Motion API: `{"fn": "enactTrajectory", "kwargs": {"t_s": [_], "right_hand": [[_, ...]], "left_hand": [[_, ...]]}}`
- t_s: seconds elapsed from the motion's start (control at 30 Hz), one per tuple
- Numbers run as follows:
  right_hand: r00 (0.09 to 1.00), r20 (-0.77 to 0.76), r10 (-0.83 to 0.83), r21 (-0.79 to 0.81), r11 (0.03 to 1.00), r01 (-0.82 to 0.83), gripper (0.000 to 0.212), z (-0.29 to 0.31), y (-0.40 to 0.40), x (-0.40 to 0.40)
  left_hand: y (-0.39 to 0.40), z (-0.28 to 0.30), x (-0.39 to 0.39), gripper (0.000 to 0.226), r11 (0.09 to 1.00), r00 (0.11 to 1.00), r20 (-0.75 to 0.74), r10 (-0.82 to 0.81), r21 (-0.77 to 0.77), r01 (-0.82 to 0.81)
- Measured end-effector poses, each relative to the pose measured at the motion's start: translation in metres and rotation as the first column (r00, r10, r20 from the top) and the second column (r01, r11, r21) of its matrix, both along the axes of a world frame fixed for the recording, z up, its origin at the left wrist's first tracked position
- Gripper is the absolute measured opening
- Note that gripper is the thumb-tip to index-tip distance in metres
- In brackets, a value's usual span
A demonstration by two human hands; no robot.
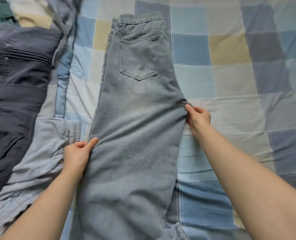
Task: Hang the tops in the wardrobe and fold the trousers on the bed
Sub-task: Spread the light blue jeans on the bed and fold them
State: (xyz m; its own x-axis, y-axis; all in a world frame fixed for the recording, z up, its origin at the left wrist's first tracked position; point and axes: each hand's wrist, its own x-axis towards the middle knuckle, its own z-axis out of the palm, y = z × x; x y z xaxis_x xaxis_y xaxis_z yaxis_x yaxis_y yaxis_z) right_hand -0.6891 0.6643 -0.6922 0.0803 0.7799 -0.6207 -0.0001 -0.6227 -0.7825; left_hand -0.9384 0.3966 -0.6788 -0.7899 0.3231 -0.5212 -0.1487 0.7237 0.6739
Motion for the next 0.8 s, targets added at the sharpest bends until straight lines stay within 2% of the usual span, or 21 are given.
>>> {"fn": "enactTrajectory", "kwargs": {"t_s": [0.03, 0.1, 0.17, 0.23, 0.3, 0.37, 0.47, 0.5, 0.57, 0.63, 0.7, 0.8], "right_hand": [[0.999, -0.037, -0.04, -0.023, 0.999, 0.039, 0.028, 0.003, -0.01, 0.004], [1.0, 0.024, 0.011, -0.054, 0.998, -0.01, 0.024, 0.007, -0.034, 0.013], [0.965, 0.149, 0.216, -0.093, 0.974, -0.204, 0.027, 0.008, -0.072, 0.022], [0.86, 0.23, 0.455, -0.202, 0.887, -0.415, 0.038, 0.008, -0.12, 0.031], [0.767, 0.265, 0.584, -0.256, 0.81, -0.528, 0.035, 0.01, -0.155, 0.039], [0.711, 0.337, 0.618, -0.212, 0.785, -0.582, 0.027, 0.015, -0.176, 0.045], [0.68, 0.455, 0.575, -0.118, 0.796, -0.593, 0.027, 0.022, -0.193, 0.051], [0.681, 0.462, 0.568, -0.121, 0.801, -0.586, 0.025, 0.024, -0.202, 0.053], [0.702, 0.364, 0.612, -0.235, 0.79, -0.567, 0.025, 0.027, -0.216, 0.059], [0.67, 0.211, 0.711, -0.364, 0.694, -0.621, 0.044, 0.032, -0.228, 0.067], [0.54, 0.183, 0.821, -0.372, 0.567, -0.735, 0.067, 0.041, -0.244, 0.079], [0.204, 0.36, 0.91, -0.44, 0.359, -0.823, 0.065, 0.062, -0.28, 0.102]], "left_hand": [[-0.002, 0.003, 0.004, 0.039, 0.999, 1.0, -0.008, 0.023, 0.033, -0.023], [-0.005, 0.01, 0.011, 0.04, 0.996, 0.999, 0.02, 0.042, 0.073, -0.044], [-0.019, 0.015, 0.016, 0.043, 0.999, 0.999, 0.038, 0.007, 0.048, -0.009], [-0.043, 0.019, 0.026, 0.037, 1.0, 0.998, 0.061, -0.022, 0.018, 0.021], [-0.068, 0.024, 0.037, 0.031, 0.998, 0.996, 0.071, -0.059, -0.006, 0.06], [-0.089, 0.028, 0.044, 0.021, 0.999, 0.996, 0.079, -0.045, 0.009, 0.045], [-0.106, 0.029, 0.04, 0.019, 1.0, 0.998, 0.06, 0.024, -0.001, -0.024], [-0.112, 0.029, 0.037, 0.021, 0.999, 0.998, 0.059, 0.037, -0.019, -0.036], [-0.123, 0.024, 0.034, 0.024, 0.996, 0.989, 0.128, 0.072, -0.055, -0.066], [-0.134, 0.02, 0.04, 0.027, 0.99, 0.95, 0.283, 0.135, -0.072, -0.119], [-0.146, 0.019, 0.05, 0.029, 0.99, 0.92, 0.366, 0.139, -0.068, -0.123], [-0.169, 0.026, 0.07, 0.026, 0.994, 0.897, 0.442, 0.034, -0.111, 0.017]]}}
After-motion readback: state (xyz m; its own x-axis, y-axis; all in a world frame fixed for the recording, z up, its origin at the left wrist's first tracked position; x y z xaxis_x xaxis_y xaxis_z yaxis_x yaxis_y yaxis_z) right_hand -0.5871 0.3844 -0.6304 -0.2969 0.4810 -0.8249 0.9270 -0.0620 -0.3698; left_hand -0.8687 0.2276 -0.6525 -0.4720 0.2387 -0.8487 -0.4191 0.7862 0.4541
